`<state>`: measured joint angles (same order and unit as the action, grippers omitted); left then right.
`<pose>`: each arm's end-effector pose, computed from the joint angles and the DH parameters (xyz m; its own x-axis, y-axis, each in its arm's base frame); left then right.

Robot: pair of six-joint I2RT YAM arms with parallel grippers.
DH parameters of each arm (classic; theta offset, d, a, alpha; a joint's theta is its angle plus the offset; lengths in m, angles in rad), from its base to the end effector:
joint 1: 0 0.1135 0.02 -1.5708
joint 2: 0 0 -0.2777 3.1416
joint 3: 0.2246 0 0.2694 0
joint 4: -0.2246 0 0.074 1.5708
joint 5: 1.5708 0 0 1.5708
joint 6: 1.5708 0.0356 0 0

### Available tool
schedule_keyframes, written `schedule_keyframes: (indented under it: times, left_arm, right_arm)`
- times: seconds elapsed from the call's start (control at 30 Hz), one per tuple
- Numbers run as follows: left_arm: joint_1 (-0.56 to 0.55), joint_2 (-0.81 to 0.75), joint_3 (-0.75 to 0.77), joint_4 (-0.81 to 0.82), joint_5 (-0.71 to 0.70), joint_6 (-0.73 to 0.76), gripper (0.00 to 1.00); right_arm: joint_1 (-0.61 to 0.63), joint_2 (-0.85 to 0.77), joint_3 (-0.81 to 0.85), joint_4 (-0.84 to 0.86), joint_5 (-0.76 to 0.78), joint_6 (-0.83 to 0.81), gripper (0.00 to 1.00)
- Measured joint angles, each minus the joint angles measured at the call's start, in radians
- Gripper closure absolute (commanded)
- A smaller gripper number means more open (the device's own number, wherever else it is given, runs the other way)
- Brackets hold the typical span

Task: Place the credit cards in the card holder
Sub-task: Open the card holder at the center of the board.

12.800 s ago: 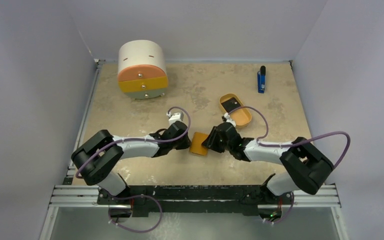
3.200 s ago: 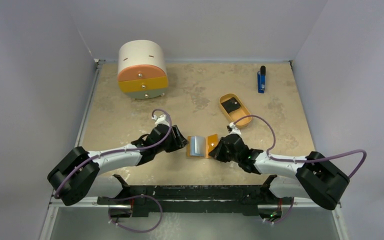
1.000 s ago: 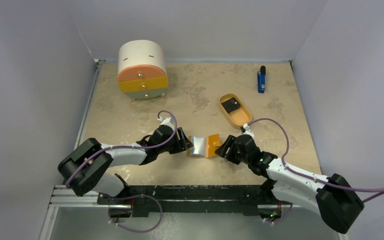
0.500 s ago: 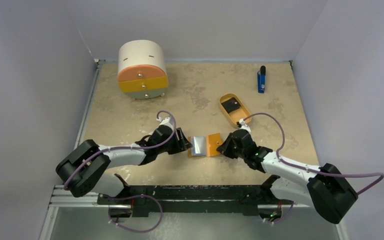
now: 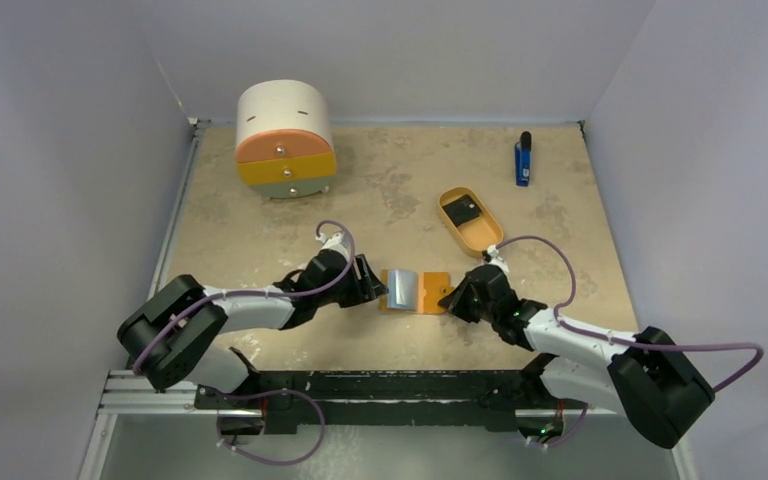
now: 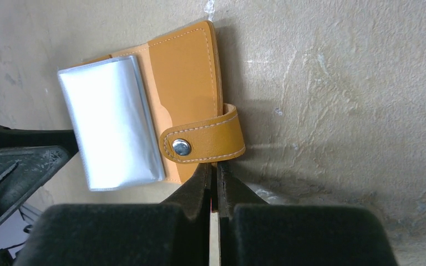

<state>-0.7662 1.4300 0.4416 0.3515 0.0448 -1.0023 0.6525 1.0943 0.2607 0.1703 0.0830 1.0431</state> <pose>0.1889 -0.1840 0.1370 -0.8363 -0.3636 -0.4104 0.0258 0.7216 -0.6918 0.1606 0.1190 0.1387 -0.7243 0.5302 -0.4409 0.1441 0.7417 0.6551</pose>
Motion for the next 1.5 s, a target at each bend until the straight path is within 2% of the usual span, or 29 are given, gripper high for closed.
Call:
schedule_keyframes:
  times: [0.33, 0.53, 0.7, 1.0, 1.2, 1.33, 1.5]
  left_arm:
    - [-0.001, 0.043, 0.069, -0.063, -0.019, 0.044, 0.51]
    - [-0.001, 0.048, 0.070, -0.077, -0.027, 0.054, 0.65]
    - [-0.001, 0.069, 0.070, -0.056, -0.026, 0.053, 0.67]
    - [-0.012, 0.123, 0.115, -0.056, -0.050, 0.075, 0.84]
    - [-0.034, 0.164, 0.158, -0.056, -0.084, 0.097, 0.84]
    - [-0.043, 0.173, 0.166, -0.051, -0.077, 0.105, 0.81]
    - [-0.044, 0.177, 0.167, -0.037, -0.048, 0.104, 0.83]
  right_arm:
    - [0.000, 0.005, -0.015, 0.039, -0.004, 0.011, 1.00]
    - [0.000, 0.033, -0.015, 0.068, -0.010, 0.012, 1.00]
    - [-0.001, 0.052, -0.015, 0.104, -0.023, 0.014, 1.00]
    - [-0.003, 0.053, -0.014, 0.104, -0.023, 0.007, 1.00]
    - [-0.009, 0.057, -0.011, 0.098, -0.021, -0.003, 1.00]
    - [-0.010, 0.072, 0.000, 0.098, -0.021, -0.016, 1.00]
    - [-0.010, 0.085, 0.009, 0.106, -0.022, -0.027, 1.00]
